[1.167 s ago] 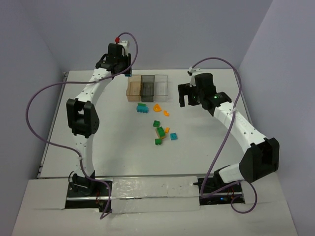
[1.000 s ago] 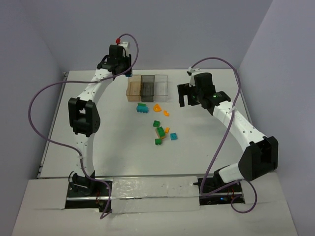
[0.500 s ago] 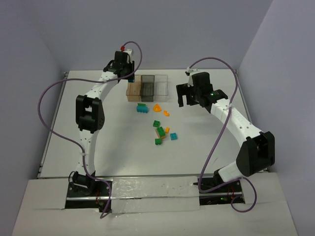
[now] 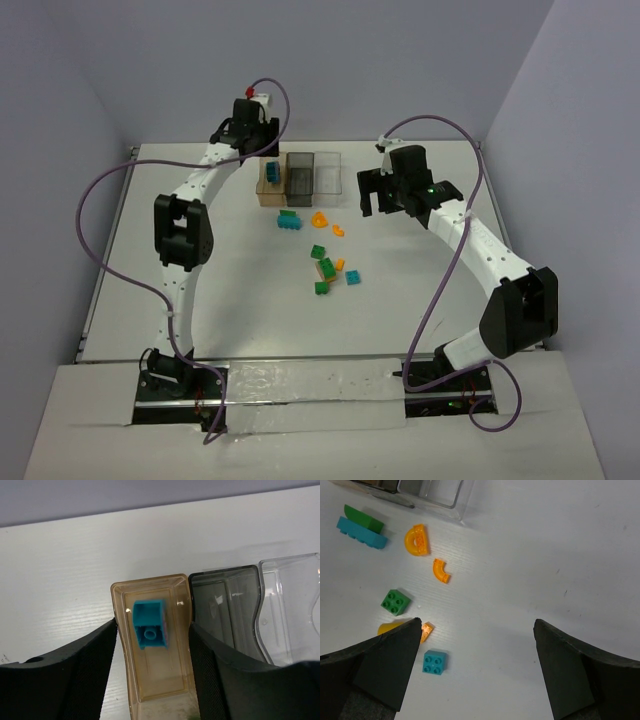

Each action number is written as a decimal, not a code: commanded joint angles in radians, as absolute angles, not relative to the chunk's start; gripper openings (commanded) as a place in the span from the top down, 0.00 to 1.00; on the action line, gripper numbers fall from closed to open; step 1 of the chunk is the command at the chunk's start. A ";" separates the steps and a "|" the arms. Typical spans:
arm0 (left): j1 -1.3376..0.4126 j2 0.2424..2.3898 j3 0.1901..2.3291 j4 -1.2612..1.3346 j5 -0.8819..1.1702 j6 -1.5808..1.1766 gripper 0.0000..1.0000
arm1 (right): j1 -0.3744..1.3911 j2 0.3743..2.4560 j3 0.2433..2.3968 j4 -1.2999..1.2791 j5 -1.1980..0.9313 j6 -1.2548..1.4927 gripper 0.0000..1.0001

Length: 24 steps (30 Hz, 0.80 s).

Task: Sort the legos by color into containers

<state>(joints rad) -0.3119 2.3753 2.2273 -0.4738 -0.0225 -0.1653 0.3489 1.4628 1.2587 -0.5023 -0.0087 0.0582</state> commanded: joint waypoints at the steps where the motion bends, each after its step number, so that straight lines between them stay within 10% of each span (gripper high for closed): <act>1: -0.318 2.357 2.293 -0.460 -0.040 -0.159 0.26 | 0.349 1.456 1.307 -0.506 -0.020 0.055 0.00; 11: -0.318 2.132 2.250 -0.485 0.086 -0.127 0.22 | 0.385 1.414 1.268 -0.505 -0.070 0.020 0.00; 24: -0.324 1.608 1.540 -0.509 0.513 0.220 0.23 | 0.390 1.381 1.257 -0.525 -0.101 0.020 0.00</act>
<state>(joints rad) -0.3188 1.6303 1.6591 -0.4442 0.3658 0.0367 0.3840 1.4281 1.2557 -0.5201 -0.0797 0.0280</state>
